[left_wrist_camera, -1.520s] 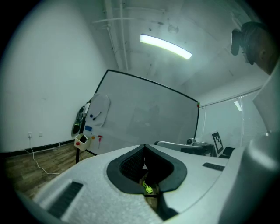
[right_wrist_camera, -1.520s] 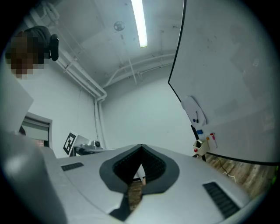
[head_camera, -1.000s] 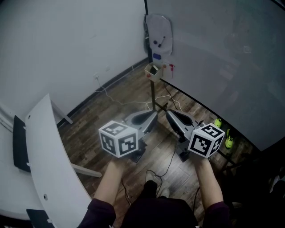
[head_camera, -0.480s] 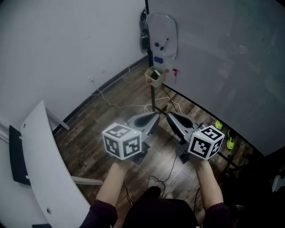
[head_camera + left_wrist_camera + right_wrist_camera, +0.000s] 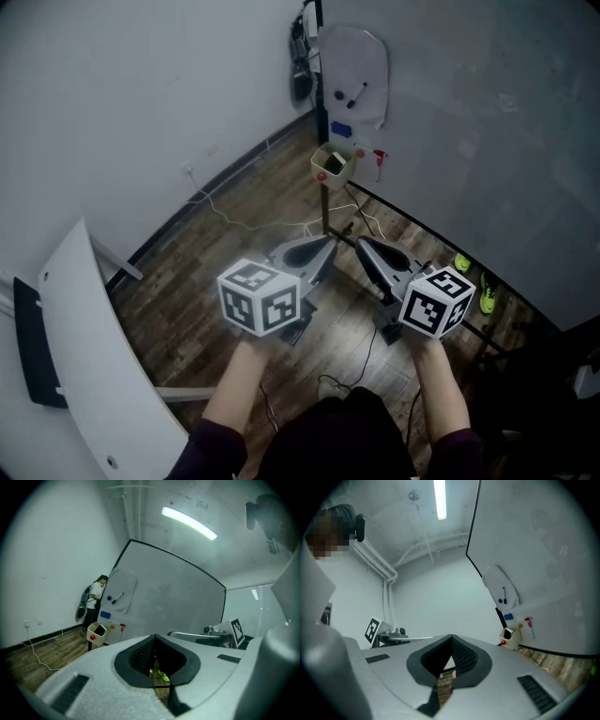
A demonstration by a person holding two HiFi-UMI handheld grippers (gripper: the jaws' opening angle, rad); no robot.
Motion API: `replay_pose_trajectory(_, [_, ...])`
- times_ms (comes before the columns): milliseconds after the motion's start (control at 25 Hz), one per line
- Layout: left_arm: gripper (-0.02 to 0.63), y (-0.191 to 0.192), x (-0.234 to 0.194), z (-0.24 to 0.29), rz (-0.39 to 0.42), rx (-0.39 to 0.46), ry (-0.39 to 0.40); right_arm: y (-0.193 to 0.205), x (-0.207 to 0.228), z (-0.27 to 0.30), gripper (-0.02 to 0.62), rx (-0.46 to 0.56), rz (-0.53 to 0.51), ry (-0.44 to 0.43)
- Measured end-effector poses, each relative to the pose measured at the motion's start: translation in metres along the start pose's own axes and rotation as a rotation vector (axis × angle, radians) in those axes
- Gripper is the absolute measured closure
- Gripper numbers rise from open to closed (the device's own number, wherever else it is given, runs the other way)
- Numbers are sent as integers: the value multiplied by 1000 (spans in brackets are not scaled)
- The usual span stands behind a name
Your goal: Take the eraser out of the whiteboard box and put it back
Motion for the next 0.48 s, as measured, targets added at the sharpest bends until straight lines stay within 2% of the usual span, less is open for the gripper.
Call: replay_pose_trajectory(480, [600, -4, -45, 30, -16, -17, 18, -1, 40, 39, 592, -7, 11, 32])
Point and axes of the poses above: the fingertips, and each gripper's own axes: z forward along the fingers, x to its right, y out of its underside, the point moved 1 cm from there along -z, backward along the fingers, and after that the axes turned 7 degrees about -y, right-handed, at the moved point
